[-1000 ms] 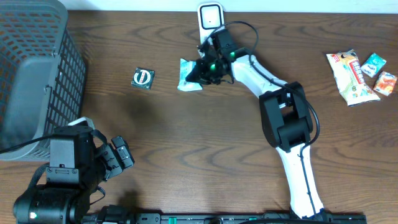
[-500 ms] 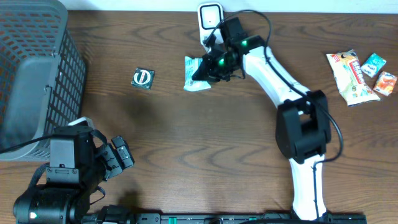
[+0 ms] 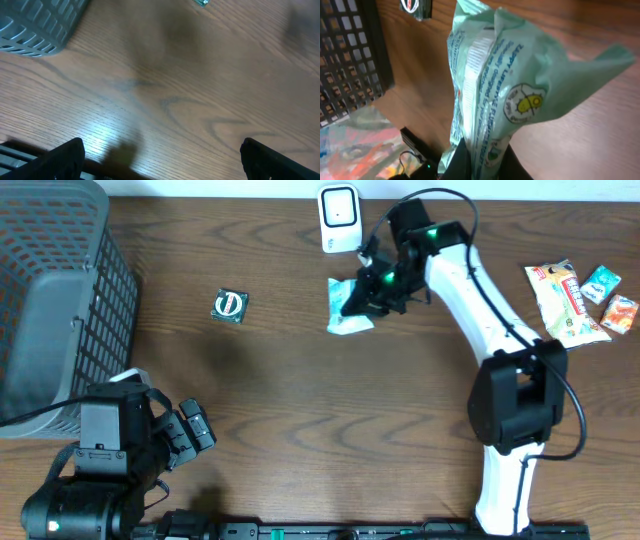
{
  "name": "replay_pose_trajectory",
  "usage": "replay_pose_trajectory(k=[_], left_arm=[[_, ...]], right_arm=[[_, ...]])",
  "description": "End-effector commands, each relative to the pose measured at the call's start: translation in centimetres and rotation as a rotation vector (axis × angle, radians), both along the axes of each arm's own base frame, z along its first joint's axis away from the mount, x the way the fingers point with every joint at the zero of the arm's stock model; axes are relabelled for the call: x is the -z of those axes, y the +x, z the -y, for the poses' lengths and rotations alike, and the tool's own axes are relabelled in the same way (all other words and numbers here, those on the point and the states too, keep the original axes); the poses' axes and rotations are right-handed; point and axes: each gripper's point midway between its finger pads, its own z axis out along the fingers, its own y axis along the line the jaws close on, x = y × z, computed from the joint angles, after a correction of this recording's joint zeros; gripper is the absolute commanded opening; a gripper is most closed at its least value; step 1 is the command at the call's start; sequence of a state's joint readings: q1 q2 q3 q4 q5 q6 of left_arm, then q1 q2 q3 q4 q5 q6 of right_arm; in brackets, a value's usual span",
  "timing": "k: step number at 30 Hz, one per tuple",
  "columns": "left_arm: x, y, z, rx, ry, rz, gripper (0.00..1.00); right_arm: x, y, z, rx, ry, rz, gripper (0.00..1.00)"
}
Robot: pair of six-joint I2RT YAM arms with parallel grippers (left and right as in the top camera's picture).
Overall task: Scan the item barcode
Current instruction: 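Carry the wipes pack right, toward the scanner side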
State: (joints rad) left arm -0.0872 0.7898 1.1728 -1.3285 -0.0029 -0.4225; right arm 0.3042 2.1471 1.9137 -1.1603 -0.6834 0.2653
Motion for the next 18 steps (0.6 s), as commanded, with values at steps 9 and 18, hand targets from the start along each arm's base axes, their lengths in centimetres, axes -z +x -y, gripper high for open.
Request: replay_pose_trajectory(k=[9,18], left_arm=[[0.0,0.0,-0.1,-0.006,0.002,-0.002,0.98],[0.0,0.0,-0.1,-0.006,0.002,-0.002,0.98]], right_arm=[[-2.7,-1.8,2.2,-0.052,-0.010,0.029,0.01],[-4.6,-1.7,6.0,0.016,-0.013,0.031,0.01]])
